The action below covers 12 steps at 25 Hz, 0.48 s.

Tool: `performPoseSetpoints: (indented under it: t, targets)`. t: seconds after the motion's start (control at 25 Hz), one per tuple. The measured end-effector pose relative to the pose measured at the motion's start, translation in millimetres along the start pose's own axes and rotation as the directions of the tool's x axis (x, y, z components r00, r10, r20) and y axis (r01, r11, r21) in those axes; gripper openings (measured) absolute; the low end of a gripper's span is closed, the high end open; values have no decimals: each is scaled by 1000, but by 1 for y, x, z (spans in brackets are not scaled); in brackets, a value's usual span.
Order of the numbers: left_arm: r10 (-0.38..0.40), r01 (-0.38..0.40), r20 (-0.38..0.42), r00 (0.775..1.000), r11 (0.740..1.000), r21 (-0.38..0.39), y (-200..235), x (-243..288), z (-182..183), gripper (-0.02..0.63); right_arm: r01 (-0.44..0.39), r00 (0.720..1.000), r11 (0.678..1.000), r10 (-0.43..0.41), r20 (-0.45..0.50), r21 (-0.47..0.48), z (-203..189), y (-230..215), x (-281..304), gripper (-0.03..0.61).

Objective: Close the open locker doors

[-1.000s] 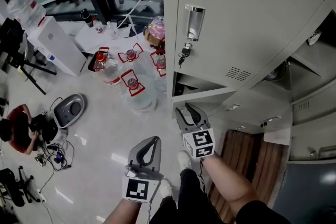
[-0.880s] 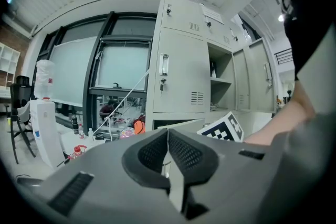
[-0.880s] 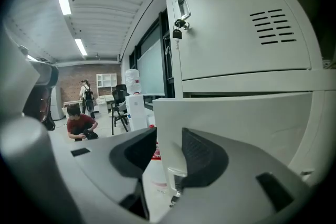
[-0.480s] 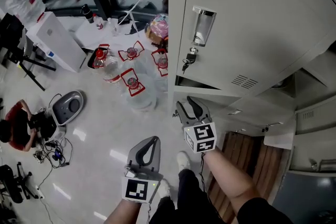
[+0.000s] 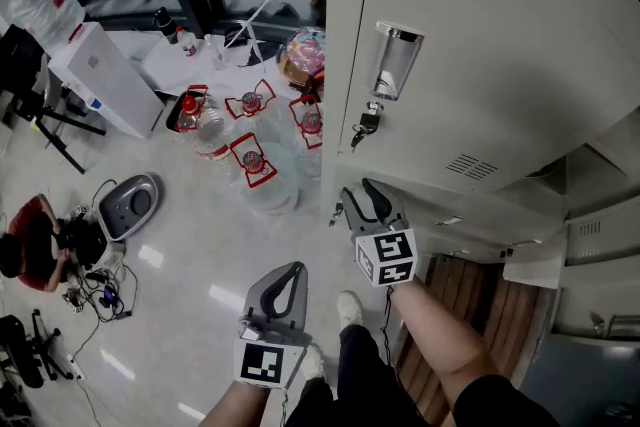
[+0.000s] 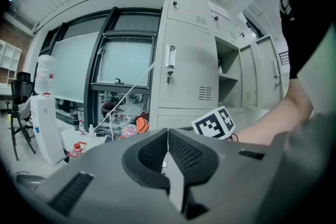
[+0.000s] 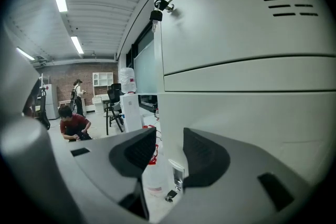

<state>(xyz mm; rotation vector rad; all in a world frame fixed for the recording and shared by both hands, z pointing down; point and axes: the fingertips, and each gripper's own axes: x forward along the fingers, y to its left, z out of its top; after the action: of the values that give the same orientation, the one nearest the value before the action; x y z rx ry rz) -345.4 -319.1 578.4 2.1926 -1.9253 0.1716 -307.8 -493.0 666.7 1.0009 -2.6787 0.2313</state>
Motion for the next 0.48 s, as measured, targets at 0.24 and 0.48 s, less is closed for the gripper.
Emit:
performPoseSetpoints:
  t: [0.24,0.48]
  targets:
    - [2,-2,-8,1000,1000,-8,3,4,-3,5,14,1000,1000,-14,-4,17,-2,-9,6,156]
    - [0,0,-11,1000,1000,-10,4,9,-3,5,22,1000,1000,-21,-8,12,-3,-14,9,161]
